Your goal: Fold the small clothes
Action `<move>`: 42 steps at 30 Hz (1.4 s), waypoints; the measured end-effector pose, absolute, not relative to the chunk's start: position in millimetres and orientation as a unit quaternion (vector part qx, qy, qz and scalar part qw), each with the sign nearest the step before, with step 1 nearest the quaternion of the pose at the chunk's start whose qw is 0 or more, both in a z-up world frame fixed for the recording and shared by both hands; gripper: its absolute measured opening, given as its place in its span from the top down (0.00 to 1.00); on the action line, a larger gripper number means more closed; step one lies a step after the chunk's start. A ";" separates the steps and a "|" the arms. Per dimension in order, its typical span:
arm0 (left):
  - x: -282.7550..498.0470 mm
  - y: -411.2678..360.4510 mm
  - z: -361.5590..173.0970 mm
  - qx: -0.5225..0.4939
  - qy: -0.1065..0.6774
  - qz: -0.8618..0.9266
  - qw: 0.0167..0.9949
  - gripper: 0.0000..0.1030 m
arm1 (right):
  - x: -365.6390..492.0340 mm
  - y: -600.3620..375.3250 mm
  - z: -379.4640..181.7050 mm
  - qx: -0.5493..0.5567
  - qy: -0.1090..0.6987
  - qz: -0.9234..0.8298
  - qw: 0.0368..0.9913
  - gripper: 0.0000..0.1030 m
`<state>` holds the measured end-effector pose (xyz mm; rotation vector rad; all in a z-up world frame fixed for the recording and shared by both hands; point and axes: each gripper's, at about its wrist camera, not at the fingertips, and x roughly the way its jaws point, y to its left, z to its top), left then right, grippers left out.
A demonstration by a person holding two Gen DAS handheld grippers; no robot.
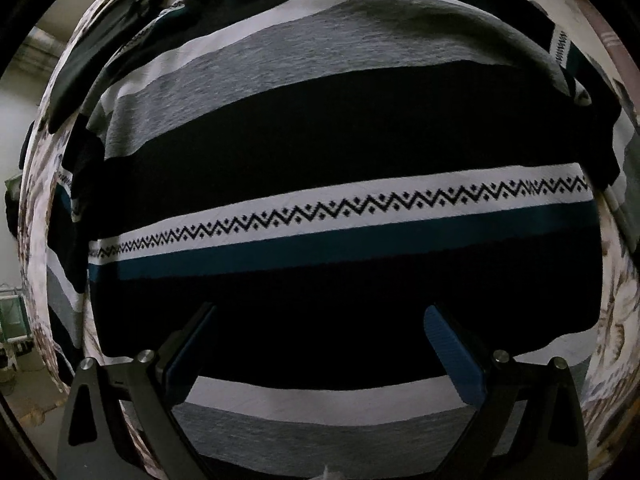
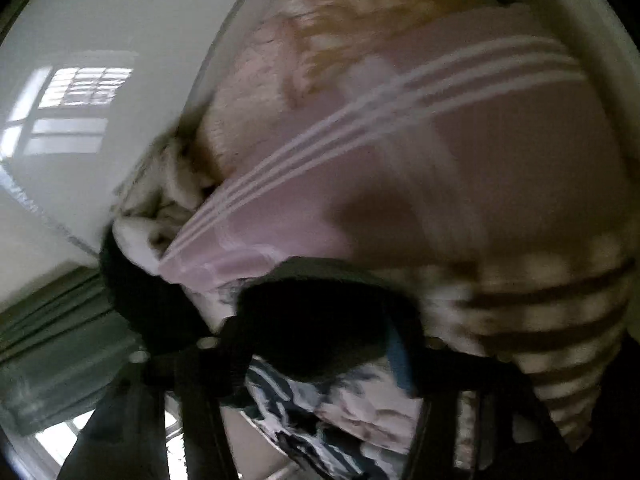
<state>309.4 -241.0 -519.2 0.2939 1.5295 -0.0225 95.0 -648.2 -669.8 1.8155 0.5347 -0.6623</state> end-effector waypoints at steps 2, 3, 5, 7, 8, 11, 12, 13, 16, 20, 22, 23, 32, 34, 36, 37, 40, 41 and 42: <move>309.2 -244.4 -521.8 0.134 0.690 -0.010 0.711 0.00 | 114.2 -651.8 -638.8 0.705 0.254 -0.292 0.595 0.99; 308.6 -246.9 -522.8 0.132 0.689 -0.011 0.712 0.00 | 118.5 -653.2 -627.5 0.690 0.255 -0.293 0.611 1.00; 303.2 -251.2 -521.4 0.133 0.689 -0.012 0.713 0.00 | 122.5 -654.5 -584.6 0.628 0.248 -0.295 0.676 1.00; 294.7 -246.2 -522.6 0.131 0.690 -0.014 0.712 0.00 | 119.1 -654.2 -550.1 0.553 0.276 -0.318 0.719 1.00; 293.0 -247.8 -524.0 0.131 0.691 -0.015 0.711 0.00 | 116.0 -654.9 -544.0 0.530 0.293 -0.331 0.724 1.00; 288.9 -243.7 -528.8 0.132 0.691 -0.015 0.710 0.00 | 99.2 -658.0 -564.2 0.566 0.360 -0.323 0.668 0.97; 288.2 -240.5 -531.3 0.134 0.691 -0.015 0.711 0.00 | 93.9 -656.4 -575.9 0.594 0.368 -0.310 0.645 0.93; 287.6 -239.3 -534.3 0.136 0.690 -0.014 0.711 0.00 | 88.2 -652.1 -587.4 0.620 0.366 -0.296 0.628 0.88; 285.6 -239.4 -538.8 0.141 0.688 -0.014 0.712 0.00 | 100.0 -636.0 -607.3 0.659 0.349 -0.275 0.607 0.52; 282.4 -251.6 -547.6 0.150 0.686 -0.012 0.712 0.00 | 137.6 -629.0 -639.5 0.636 0.368 -0.310 0.603 0.49; 286.8 -256.5 -555.1 0.158 0.684 -0.007 0.712 0.00 | 147.2 -628.2 -655.5 0.634 0.370 -0.334 0.591 0.51; 287.0 -258.9 -555.1 0.156 0.684 -0.005 0.712 0.00 | 151.1 -630.2 -656.9 0.630 0.360 -0.349 0.593 0.79; 275.9 -258.2 -565.5 0.147 0.690 -0.004 0.709 0.00 | 157.4 -601.2 -554.7 0.464 0.337 -0.323 0.753 0.92; 272.0 -257.7 -569.0 0.145 0.694 -0.003 0.705 0.00 | 145.8 -598.3 -594.9 0.471 0.430 -0.322 0.700 0.86; 268.5 -255.8 -572.6 0.148 0.695 -0.006 0.704 0.00 | 127.1 -599.8 -628.4 0.510 0.473 -0.325 0.641 0.76; 267.3 -256.4 -573.8 0.150 0.695 -0.007 0.704 0.00 | 112.1 -600.9 -639.2 0.534 0.472 -0.332 0.618 0.75; 265.5 -247.5 -578.2 0.155 0.693 -0.011 0.704 0.00 | 74.2 -607.0 -640.7 0.597 0.386 -0.349 0.610 0.50; 252.9 -247.0 -575.5 0.155 0.693 -0.011 0.704 0.00 | 67.0 -608.2 -639.6 0.614 0.358 -0.348 0.611 0.43; 250.6 -248.2 -577.3 0.154 0.694 -0.010 0.703 0.00 | 64.0 -608.1 -639.1 0.625 0.341 -0.347 0.611 0.40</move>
